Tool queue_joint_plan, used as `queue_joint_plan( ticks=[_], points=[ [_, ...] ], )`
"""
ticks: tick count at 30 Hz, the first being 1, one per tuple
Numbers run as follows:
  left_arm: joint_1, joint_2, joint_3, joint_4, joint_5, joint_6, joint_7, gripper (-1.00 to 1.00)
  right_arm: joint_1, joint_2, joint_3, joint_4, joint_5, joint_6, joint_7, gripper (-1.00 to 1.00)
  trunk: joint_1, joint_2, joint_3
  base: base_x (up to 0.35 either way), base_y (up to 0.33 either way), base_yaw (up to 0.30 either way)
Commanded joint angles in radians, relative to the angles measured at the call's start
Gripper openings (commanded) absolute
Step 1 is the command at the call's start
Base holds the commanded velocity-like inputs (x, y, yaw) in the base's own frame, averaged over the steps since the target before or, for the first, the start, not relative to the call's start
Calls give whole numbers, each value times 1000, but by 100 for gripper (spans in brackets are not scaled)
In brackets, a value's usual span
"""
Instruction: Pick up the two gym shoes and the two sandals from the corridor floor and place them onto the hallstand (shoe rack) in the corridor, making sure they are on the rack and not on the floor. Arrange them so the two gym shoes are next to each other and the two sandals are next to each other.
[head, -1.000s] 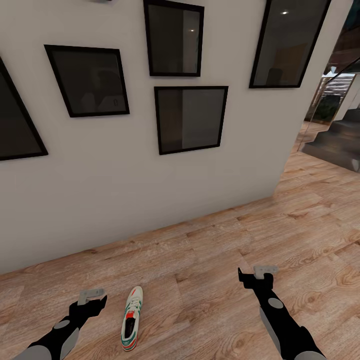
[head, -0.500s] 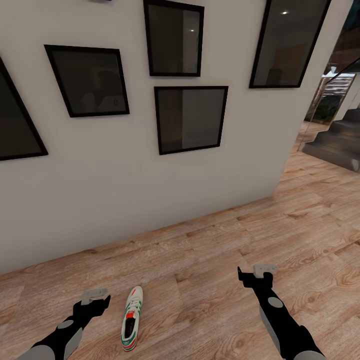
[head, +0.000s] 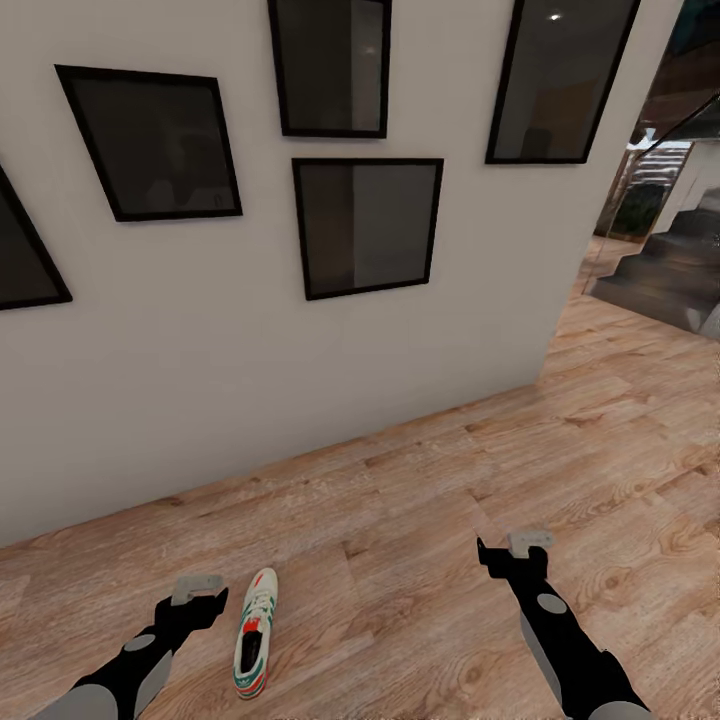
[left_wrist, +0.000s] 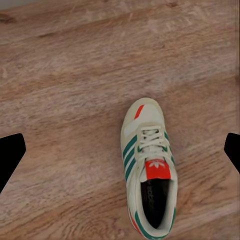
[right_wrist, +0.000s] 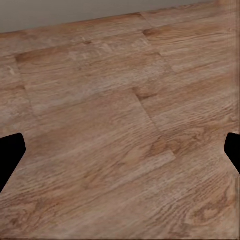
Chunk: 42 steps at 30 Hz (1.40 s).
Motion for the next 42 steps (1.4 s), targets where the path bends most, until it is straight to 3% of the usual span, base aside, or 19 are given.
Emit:
queue_joint_plan(
  ticks=[1,21,27,34,42],
  points=[
    [-1,0,8,1,-6,-3,-6,100,-1,0,-1,1,9,1,-3,100,4,-8,-5,0,0,-116],
    [-2,2,3,1,-7,-4,-5,100,-1,1,-3,-42,7,33,-4,100,80,-148,-99,0,0,-69],
    [-3,3,3,1,-7,-4,-5,100,-1,3,-2,-124,7,135,-4,100,103,-190,-127,0,0,-8],
    [-8,7,3,1,-8,-2,-6,100,-1,6,1,-309,7,285,-3,100,130,-239,-161,0,0,-1],
    [-6,4,-1,1,-9,-4,-5,100,-1,3,2,-352,9,309,-2,100,161,-295,-199,0,0,0]
  ],
)
